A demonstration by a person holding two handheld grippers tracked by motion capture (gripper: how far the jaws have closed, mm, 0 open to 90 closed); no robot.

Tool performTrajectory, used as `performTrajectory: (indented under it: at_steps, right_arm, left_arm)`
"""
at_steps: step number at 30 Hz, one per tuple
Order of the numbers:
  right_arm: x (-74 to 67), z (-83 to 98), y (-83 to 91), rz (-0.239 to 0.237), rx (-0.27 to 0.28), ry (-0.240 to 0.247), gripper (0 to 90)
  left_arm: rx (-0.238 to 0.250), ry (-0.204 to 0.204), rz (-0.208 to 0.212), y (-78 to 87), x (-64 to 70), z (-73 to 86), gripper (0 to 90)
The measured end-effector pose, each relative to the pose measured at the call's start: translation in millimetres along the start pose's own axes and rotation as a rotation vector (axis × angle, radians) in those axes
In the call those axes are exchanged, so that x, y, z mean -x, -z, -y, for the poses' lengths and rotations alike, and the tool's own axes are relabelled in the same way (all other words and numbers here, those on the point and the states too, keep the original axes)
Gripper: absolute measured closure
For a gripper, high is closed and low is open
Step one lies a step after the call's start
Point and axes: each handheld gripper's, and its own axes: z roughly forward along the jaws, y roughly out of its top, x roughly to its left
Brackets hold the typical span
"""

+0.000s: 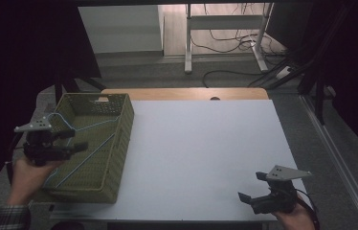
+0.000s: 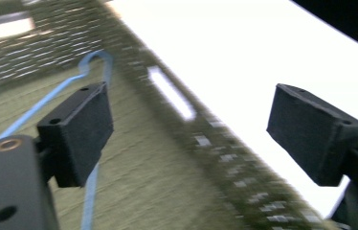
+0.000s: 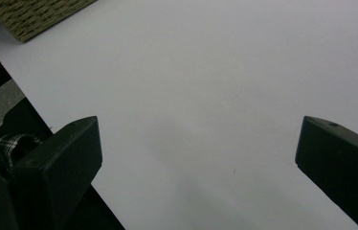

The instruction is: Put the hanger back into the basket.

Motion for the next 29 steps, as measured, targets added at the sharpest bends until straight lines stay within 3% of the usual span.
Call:
performTrajectory:
  at_steps: [7, 8, 13, 19, 26, 29]
  right_arm:
    - [0.5, 1.8, 3.6, 0.037, 0.010, 0.004, 0.9]
    - [0.9, 2.4, 4.6, 0.044, 0.014, 0.001, 0.9]
    - [2.2, 3.8, 6.0, 0.055, 0.023, -0.002, 0.9]
    - [3.4, 6.4, 5.0, 0.059, 0.013, -0.004, 0.9]
    - [2.5, 8.1, 2.1, 0.047, -0.003, 0.001, 0.9]
    - [1.9, 8.2, 1.4, 0.045, -0.007, 0.007, 0.9]
  left_arm:
    - [0.022, 0.001, 0.094, -13.5, 39.2, 11.4, 7.1]
    - [0.025, 0.002, 0.133, -18.3, 47.6, 17.3, 6.8]
    - [0.012, -0.030, 0.121, -28.5, 64.2, 31.3, 6.3]
    - [-0.030, -0.101, 0.062, -43.5, 81.4, 46.7, 4.4]
    - [-0.061, -0.132, 0.041, -54.3, 87.1, 54.5, 2.1]
    - [-0.055, -0.125, 0.047, -54.7, 85.4, 54.5, 1.1]
